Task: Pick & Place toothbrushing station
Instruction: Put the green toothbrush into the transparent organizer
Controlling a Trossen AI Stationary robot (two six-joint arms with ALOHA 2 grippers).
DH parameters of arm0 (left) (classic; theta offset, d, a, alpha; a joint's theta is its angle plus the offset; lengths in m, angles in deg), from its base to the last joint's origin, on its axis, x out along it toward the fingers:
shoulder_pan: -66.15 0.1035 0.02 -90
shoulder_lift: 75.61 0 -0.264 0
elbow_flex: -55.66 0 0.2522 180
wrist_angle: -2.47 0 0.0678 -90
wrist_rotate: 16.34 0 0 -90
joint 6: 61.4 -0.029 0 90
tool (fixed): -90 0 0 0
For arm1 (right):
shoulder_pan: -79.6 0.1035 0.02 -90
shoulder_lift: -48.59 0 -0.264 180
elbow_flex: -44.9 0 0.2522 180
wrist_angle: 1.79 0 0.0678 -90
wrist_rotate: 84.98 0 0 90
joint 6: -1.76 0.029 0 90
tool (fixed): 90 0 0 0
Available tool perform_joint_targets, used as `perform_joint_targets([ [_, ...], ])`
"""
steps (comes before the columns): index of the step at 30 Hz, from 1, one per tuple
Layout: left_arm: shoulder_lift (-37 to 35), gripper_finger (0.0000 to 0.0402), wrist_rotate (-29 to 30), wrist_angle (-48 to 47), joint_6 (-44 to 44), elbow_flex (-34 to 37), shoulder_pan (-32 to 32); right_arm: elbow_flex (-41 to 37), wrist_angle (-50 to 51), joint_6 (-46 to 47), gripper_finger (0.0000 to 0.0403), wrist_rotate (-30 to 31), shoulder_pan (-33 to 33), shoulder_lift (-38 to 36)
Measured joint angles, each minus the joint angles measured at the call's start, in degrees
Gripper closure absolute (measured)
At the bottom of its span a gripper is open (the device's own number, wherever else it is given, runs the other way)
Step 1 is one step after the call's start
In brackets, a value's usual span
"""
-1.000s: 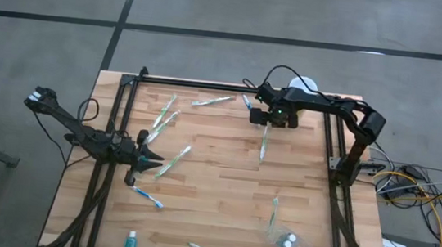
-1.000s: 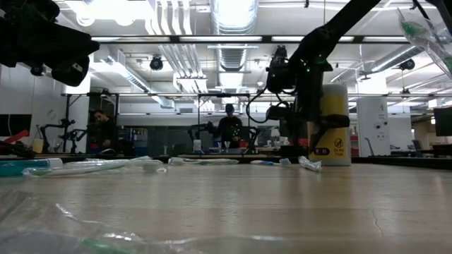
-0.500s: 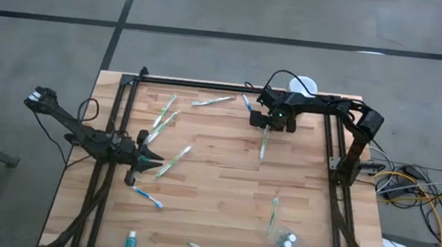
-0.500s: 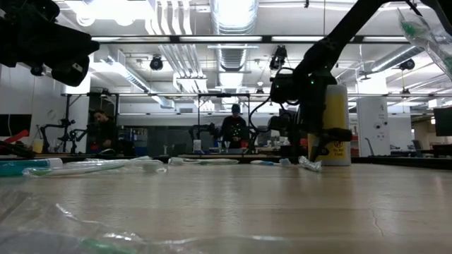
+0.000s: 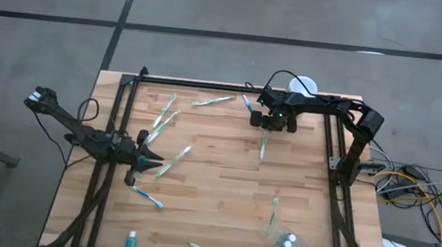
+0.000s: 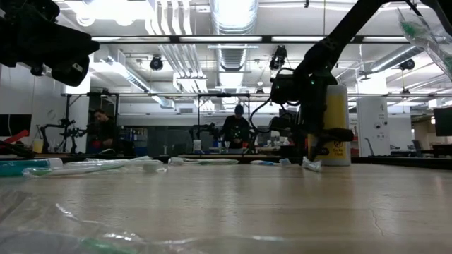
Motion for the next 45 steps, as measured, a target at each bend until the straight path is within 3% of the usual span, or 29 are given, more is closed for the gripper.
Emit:
perform_joint_targets([
  [10, 0.0, 0.0319, -0.01, 0.0, 0.0, 0.0, 0.01, 0.0, -0.6, -1.96, 0.0389, -0.26, 0.53, 0.0],
  [23, -0.01, 0.0319, 0.01, 0.02, 0.0, 0.0, 0.01, 1.61, -0.28, -3.86, 0.0393, 2.49, 3.98, -3.63],
  [34, 0.0, 0.0319, -0.02, -0.01, 0.01, 0.0, -0.02, 4.69, 1.27, -9.17, 0.0394, 6.8, 7.39, -19.07],
  [41, 0.0, 0.0319, 0.0, 0.0, 0.0, 0.0, -0.02, 4.79, 0.87, -15.85, 0.0394, 16.84, 14.34, -32.7],
  [45, 0.0, 0.0319, 0.01, 0.0, 0.0, 0.0, 0.01, 4.79, 0.93, -20.58, 0.0394, 19.46, 19.16, -39.46],
])
